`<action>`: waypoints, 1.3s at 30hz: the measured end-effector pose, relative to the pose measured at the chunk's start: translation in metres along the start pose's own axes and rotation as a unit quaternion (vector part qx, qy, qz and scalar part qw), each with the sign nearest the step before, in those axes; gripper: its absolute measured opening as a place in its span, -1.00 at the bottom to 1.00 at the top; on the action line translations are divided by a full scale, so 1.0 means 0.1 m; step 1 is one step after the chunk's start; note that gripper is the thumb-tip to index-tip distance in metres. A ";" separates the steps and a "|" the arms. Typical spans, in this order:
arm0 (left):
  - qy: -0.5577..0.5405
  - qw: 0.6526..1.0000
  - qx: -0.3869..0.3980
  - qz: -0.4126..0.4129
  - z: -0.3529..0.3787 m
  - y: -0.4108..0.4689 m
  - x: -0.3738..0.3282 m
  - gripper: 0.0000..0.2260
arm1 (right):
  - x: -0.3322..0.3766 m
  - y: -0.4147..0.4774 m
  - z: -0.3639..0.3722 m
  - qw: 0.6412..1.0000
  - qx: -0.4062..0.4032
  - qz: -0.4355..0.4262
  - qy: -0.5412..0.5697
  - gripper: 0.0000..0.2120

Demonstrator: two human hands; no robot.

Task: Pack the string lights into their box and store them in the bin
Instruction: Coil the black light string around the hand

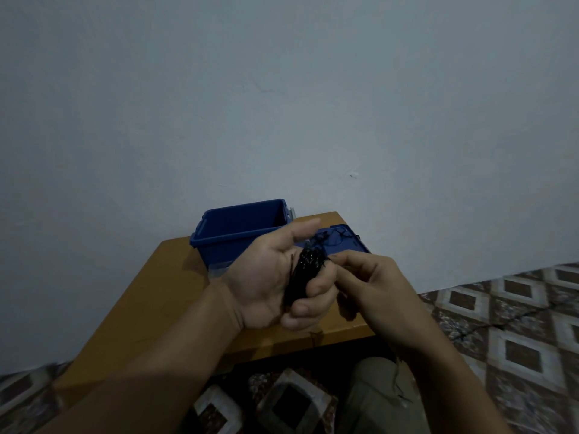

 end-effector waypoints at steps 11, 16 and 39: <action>-0.041 0.983 -0.121 0.134 0.08 0.08 -0.17 -0.25 | -0.11 0.05 0.01 0.997 -0.013 0.054 -0.048 -0.91; -0.054 0.964 -0.189 0.179 0.11 0.09 -0.26 -0.23 | -0.11 0.07 0.02 0.997 -0.019 0.076 -0.025 -0.70; -0.016 0.914 -0.310 0.263 -0.03 0.07 -0.34 -0.20 | -0.01 -0.02 0.09 0.995 0.030 0.027 -0.087 -0.78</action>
Point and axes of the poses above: each hand's wrist, its own y-axis towards the middle knuckle, its own z-axis out of the palm, x = y × z, the point moved 3 cm from there along y, towards the middle knuckle, and after that the axes turned 14 degrees about z, right-handed, at the moved point
